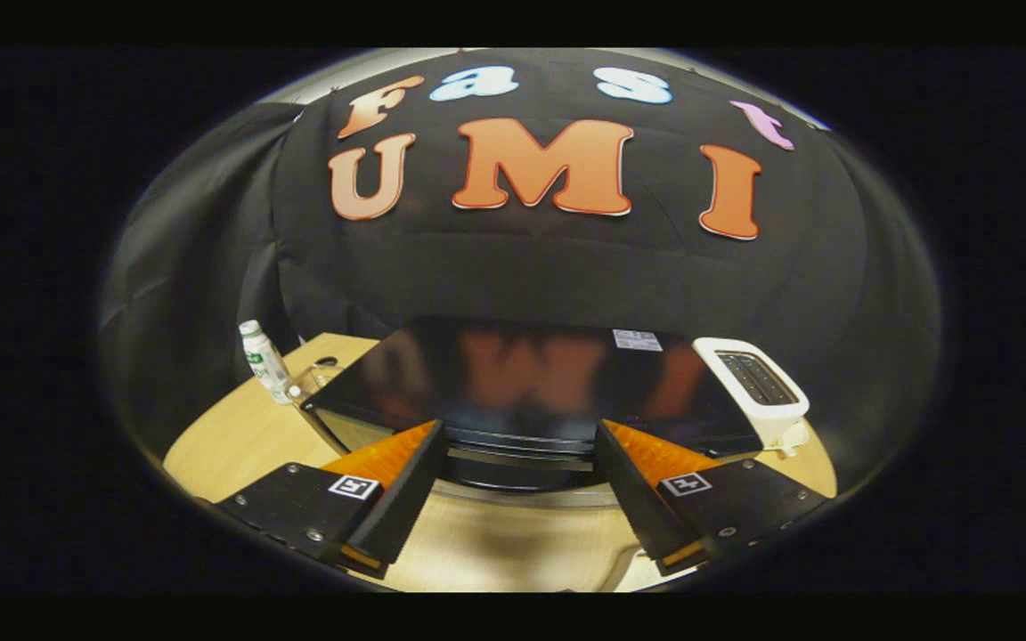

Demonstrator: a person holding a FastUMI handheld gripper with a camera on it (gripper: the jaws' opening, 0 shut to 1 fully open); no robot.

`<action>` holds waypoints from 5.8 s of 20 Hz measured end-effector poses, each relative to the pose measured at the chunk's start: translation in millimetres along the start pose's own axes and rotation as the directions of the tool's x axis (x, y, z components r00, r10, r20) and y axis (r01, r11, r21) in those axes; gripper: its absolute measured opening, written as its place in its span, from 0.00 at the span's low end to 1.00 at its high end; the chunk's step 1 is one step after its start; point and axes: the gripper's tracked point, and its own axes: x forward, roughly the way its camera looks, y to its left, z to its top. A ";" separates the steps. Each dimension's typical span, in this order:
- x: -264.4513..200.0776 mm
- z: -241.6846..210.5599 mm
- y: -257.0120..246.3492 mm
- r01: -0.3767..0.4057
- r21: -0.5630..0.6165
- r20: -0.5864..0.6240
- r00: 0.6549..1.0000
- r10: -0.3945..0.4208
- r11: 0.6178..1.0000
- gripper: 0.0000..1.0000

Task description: Open the toaster oven, put the food inside, and close the toaster oven door.

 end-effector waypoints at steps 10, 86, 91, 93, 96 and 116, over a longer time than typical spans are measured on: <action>-41.0 -30.7 7.9 -0.003 0.015 0.031 1.000 0.003 1.000 0.93; -131.7 -180.2 -165.4 0.141 0.427 -0.449 0.891 0.074 0.893 0.34; -139.9 -139.0 -164.9 0.129 0.464 -0.371 0.927 0.059 0.876 0.34; -140.3 -119.7 -160.2 0.109 0.486 -0.330 0.942 0.067 0.867 0.34; -138.2 -93.0 -142.9 0.056 0.529 -0.269 0.958 0.104 0.847 0.33; -15.4 -84.8 5.0 -0.127 0.806 -0.079 0.945 0.316 0.579 0.33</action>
